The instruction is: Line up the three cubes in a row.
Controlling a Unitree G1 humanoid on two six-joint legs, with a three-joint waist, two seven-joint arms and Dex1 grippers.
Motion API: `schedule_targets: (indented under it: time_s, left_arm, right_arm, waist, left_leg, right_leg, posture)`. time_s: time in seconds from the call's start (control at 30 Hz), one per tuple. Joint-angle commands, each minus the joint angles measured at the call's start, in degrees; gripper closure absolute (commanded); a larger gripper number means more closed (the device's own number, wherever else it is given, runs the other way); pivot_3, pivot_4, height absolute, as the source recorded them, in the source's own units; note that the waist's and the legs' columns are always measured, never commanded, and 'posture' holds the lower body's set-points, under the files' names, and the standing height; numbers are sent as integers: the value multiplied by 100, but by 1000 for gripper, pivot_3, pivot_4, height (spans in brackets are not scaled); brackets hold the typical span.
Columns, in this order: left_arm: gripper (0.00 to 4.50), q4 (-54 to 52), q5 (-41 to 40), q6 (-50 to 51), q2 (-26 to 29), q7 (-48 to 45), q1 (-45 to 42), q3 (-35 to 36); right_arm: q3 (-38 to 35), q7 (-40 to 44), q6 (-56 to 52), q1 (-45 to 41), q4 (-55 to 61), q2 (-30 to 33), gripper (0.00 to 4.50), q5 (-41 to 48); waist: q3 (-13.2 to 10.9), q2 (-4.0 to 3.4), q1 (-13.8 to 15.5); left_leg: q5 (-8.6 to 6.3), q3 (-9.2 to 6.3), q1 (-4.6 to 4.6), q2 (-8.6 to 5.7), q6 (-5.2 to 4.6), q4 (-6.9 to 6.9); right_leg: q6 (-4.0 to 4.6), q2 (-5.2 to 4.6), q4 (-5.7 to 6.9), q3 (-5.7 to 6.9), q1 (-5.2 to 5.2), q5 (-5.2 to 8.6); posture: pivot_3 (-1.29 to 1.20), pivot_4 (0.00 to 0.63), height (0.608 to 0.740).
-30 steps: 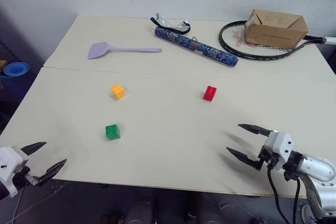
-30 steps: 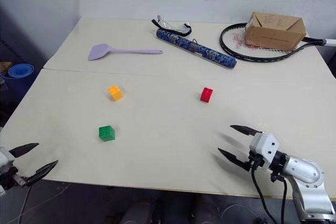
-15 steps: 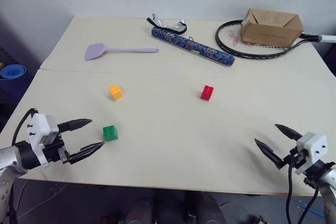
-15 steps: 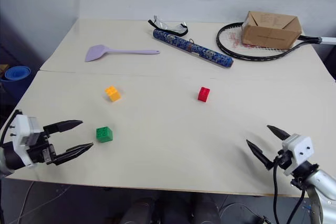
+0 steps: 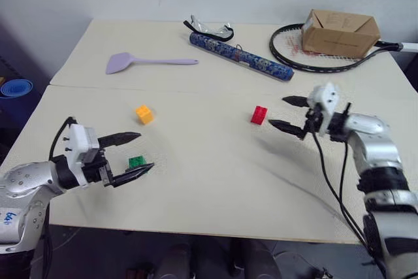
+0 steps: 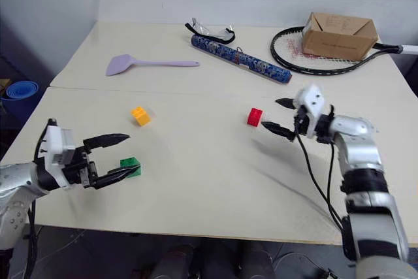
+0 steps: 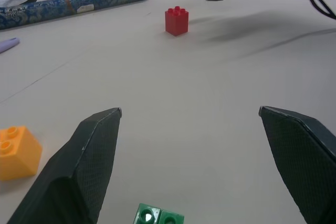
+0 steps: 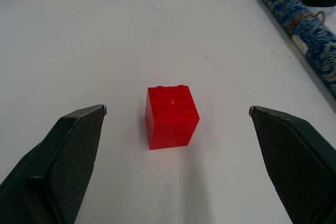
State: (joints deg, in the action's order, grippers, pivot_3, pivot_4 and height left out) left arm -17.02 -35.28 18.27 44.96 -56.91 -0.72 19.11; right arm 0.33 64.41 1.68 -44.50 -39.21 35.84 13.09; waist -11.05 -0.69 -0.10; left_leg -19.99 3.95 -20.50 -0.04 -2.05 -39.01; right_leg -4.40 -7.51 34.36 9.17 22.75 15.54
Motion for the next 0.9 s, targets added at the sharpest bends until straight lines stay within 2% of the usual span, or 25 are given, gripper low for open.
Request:
schedule_targets:
  time_s: [0.03,0.4,0.5,0.73,0.9]
  left_arm:
    - [120,-216,-147,129,-38,52,-2,-4]
    - [120,-624,-26,89,-142,79,402,-89]
    - [0,-641,11,53,-172,113,421,-112]
    - [0,-599,47,12,-187,158,337,-161]
    - [0,-568,53,-28,-135,84,369,-131]
  right_arm:
    - [193,181,118,-693,-1074,-137,0,-368]
    - [255,187,958,-1613,-2722,-643,0,-936]
    - [228,137,1060,-1741,-2929,-745,605,-1018]
    - [103,313,1309,-1774,-3056,-828,3018,-1014]
    - [210,1436,1414,-1551,-2512,-671,3044,-996]
  waist:
    - [0,0,-14]
    - [-1,-1,-69]
    - [-1,-1,-101]
    - [-1,-2,-154]
    - [-1,-2,-148]
  left_leg:
    - [0,0,-2,-2,-1,-4]
    - [2,-3,-1,-1,1,-7]
    - [2,-3,-1,-1,1,-7]
    - [2,-5,-1,0,2,-6]
    - [2,-5,-1,1,3,-6]
  right_leg:
    - [-2,-1,0,-1,0,-1]
    - [-4,-1,7,-3,-1,-2]
    - [-4,-1,7,-3,-1,-2]
    - [-4,0,7,-3,-1,-2]
    - [-4,1,7,-3,-1,-2]
  posture:
    - [0,150,740]
    - [0,150,740]
    - [0,150,740]
    - [0,150,740]
    - [0,150,740]
